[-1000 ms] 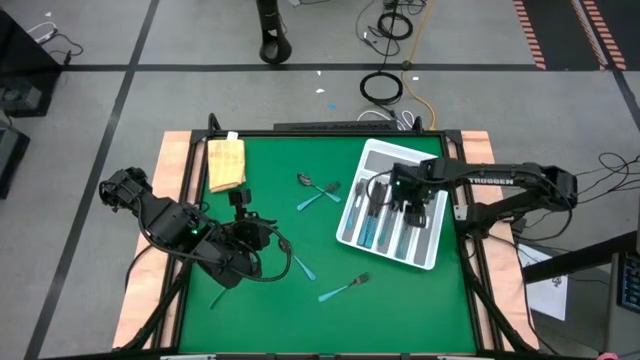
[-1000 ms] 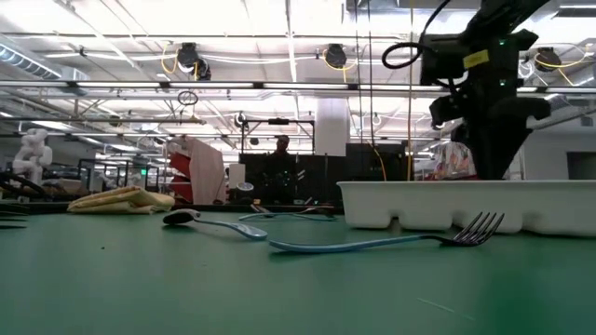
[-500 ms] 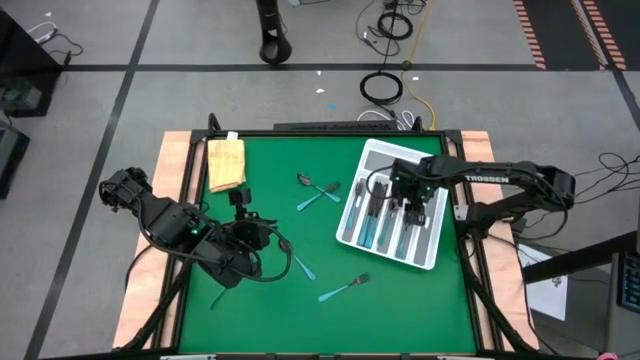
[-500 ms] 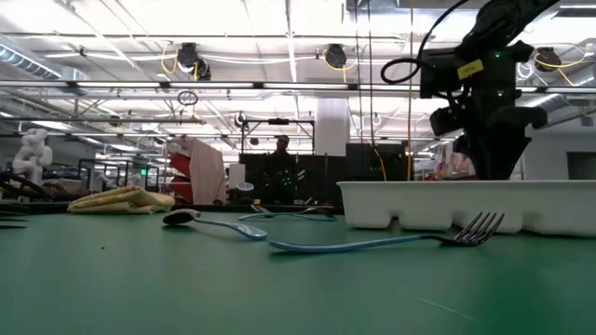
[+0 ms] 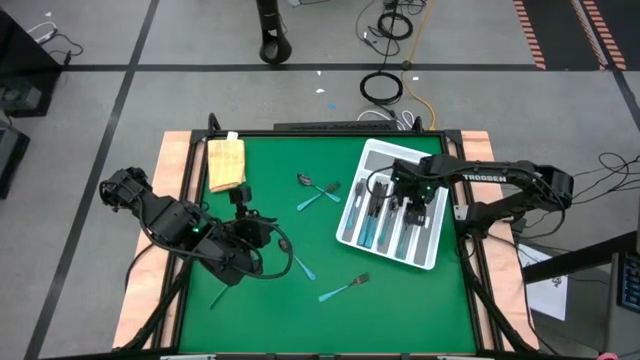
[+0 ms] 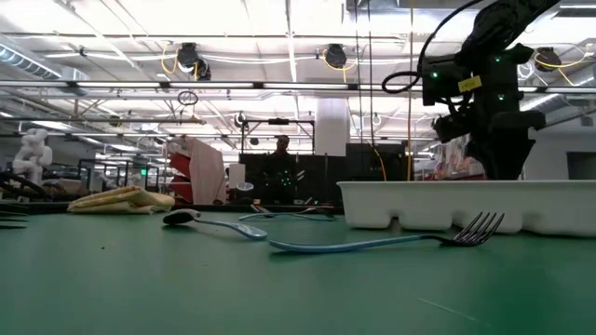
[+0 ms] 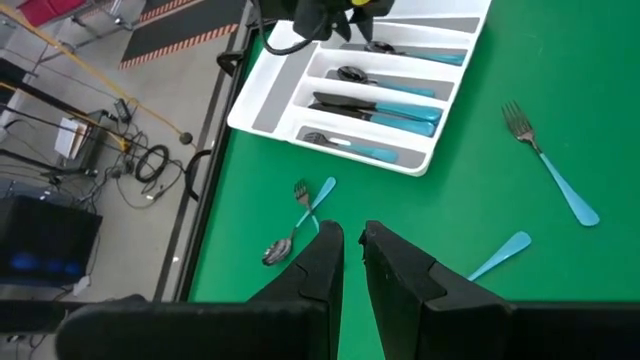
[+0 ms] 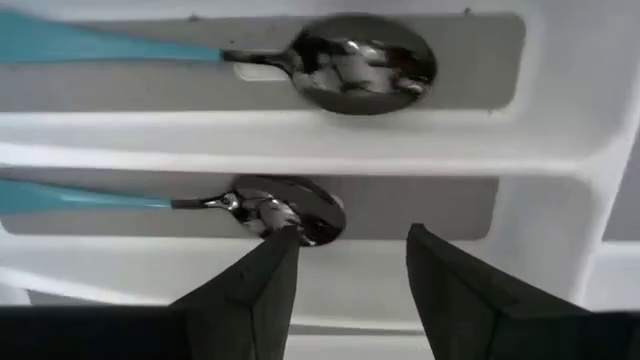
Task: Sort silverware
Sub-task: Put the blue spoon into the white cutlery tray
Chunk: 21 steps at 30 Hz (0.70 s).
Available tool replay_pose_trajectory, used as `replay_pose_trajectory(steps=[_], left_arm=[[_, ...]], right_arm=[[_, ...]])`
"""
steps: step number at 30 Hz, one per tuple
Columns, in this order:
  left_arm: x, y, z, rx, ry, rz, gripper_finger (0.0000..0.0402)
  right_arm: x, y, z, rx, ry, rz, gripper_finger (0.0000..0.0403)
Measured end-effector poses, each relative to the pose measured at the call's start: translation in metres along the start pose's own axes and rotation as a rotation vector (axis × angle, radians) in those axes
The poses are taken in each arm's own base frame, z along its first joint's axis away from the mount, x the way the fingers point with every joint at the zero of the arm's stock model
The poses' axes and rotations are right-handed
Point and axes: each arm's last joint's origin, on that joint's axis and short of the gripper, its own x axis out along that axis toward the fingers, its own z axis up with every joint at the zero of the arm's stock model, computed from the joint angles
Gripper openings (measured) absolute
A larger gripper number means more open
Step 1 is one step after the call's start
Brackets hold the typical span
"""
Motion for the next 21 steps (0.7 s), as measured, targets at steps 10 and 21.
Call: replay_pose_trajectory(steps=[10, 21], left_arm=[[0.000, 0.000, 0.000, 0.023, 0.000, 0.001, 0.0052], [0.000, 0.000, 0.000, 0.027, 0.000, 0.000, 0.0052]], right_arm=[[0.002, -0.005, 0.001, 0.069, -0.008, -0.003, 0.0176], [0.012, -0.007, 0.004, 0.175, 0.029, 0.048, 0.0176]])
